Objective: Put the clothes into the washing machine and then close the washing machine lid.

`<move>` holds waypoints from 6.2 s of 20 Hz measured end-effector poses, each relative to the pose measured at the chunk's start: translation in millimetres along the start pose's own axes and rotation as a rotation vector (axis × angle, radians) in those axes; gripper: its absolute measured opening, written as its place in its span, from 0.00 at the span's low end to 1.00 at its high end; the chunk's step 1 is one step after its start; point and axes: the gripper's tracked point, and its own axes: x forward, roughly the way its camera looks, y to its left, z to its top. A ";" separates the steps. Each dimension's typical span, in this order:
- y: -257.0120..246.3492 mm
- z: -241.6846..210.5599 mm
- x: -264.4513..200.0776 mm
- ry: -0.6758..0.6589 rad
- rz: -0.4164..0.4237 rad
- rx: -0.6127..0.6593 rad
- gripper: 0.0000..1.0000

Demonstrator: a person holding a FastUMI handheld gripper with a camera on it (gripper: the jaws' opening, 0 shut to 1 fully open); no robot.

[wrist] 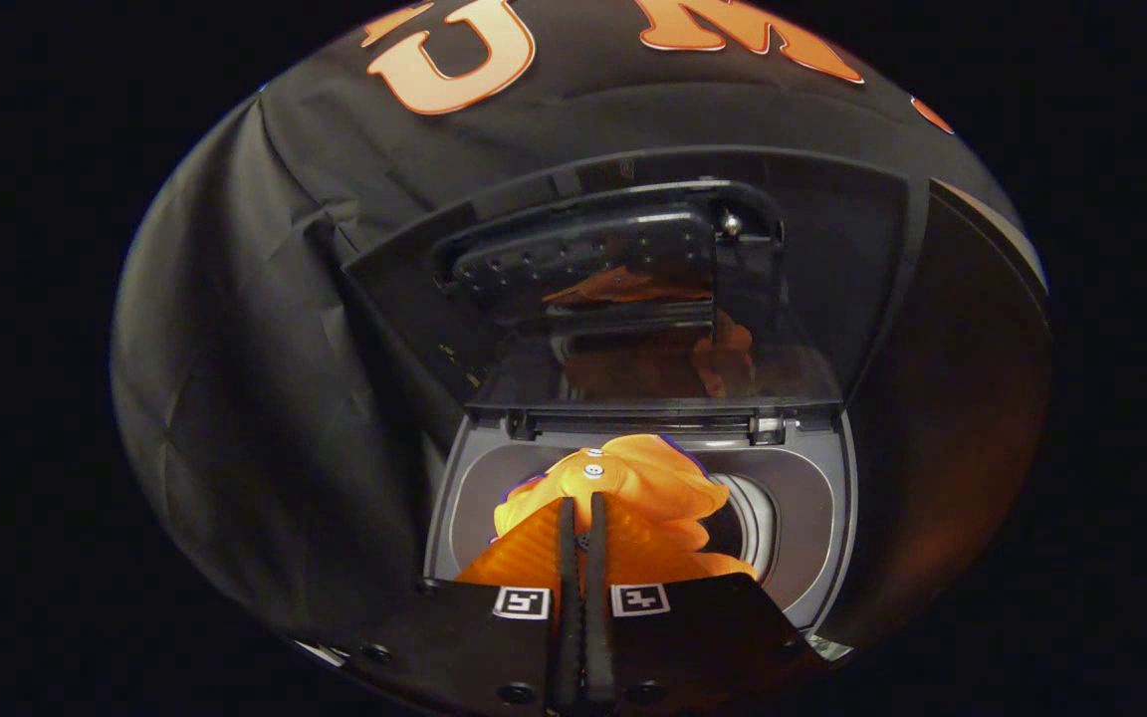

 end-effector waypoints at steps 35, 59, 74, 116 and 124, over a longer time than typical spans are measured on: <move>-59.2 -84.7 115.2 0.135 -0.179 -0.039 0.19; -27.0 -25.3 12.4 -0.042 -0.161 -0.073 0.99; 23.6 147.3 -87.5 -0.396 -0.130 -0.096 0.99; 26.7 144.9 -81.0 -0.492 -0.268 -0.120 1.00; 31.6 118.0 -89.8 -0.507 -0.267 -0.125 1.00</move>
